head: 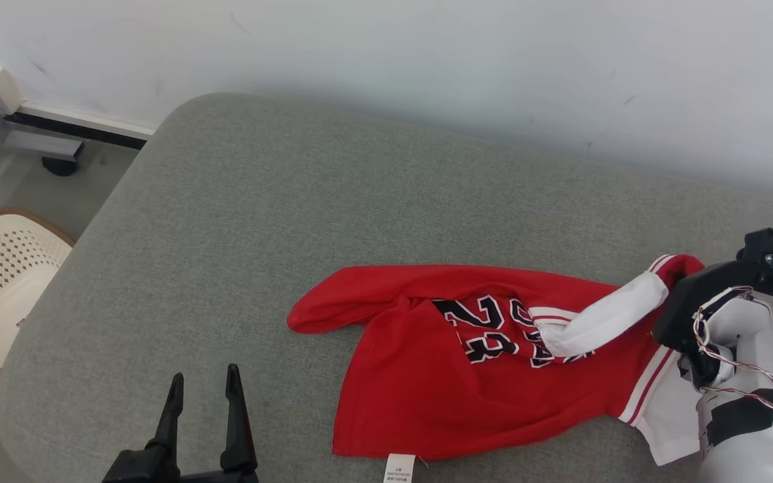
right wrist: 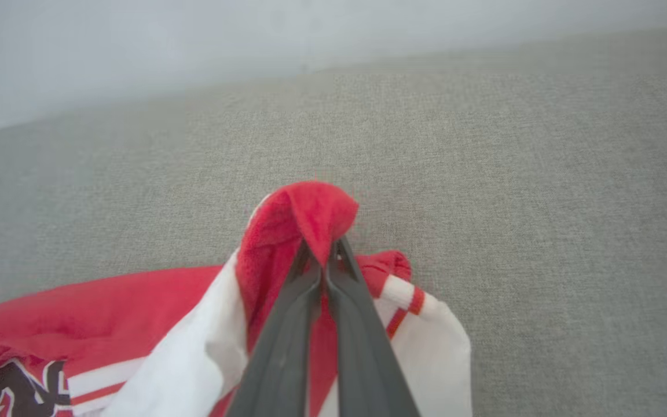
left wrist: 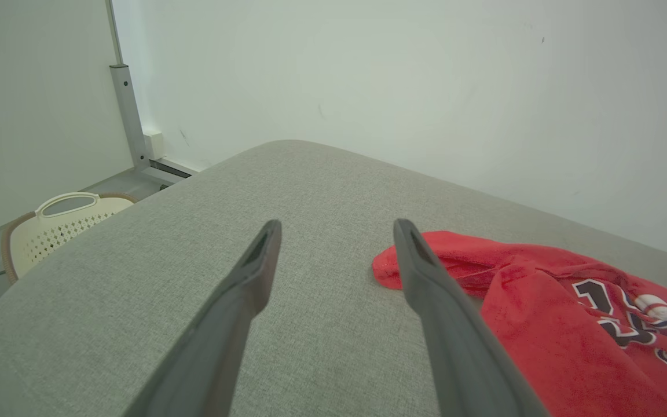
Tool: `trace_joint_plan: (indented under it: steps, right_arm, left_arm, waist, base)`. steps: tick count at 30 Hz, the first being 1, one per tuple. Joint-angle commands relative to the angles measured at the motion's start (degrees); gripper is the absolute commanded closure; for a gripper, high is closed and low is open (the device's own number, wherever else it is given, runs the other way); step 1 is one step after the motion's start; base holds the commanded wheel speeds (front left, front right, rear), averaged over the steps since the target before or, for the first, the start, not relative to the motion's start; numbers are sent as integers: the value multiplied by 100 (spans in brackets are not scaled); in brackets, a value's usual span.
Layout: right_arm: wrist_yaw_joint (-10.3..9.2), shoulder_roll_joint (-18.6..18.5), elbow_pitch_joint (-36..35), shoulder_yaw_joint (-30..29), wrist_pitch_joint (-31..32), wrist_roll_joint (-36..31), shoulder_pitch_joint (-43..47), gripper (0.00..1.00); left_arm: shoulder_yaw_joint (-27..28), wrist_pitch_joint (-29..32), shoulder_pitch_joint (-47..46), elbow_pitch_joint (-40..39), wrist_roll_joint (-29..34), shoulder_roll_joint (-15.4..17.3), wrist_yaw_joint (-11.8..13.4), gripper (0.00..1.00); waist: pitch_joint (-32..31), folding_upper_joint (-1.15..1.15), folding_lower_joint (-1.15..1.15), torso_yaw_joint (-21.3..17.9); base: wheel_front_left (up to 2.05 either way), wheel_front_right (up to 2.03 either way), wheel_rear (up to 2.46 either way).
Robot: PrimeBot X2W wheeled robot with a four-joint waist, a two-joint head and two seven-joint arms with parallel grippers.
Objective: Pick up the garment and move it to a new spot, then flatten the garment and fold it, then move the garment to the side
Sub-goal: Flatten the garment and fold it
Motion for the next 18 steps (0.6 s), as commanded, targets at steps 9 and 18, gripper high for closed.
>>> trace_joint_plan:
  steps: [9, 18]
  right_arm:
    - [-14, 33, -1004, 576, 546, 392, 836, 100]
    - [-14, 37, -4030, 875, 1847, 1298, 2579, 100]
  left_arm:
    - [66, -62, 247, 56, -103, 33, 28, 0]
    - [30, -63, 375, 93, -168, 5, 42, 0]
  waist:
    - [-462, -1, -1, -188]
    - [-696, -1, -1, -677]
  base:
    - [0, 0, 0]
    - [0, 0, 0]
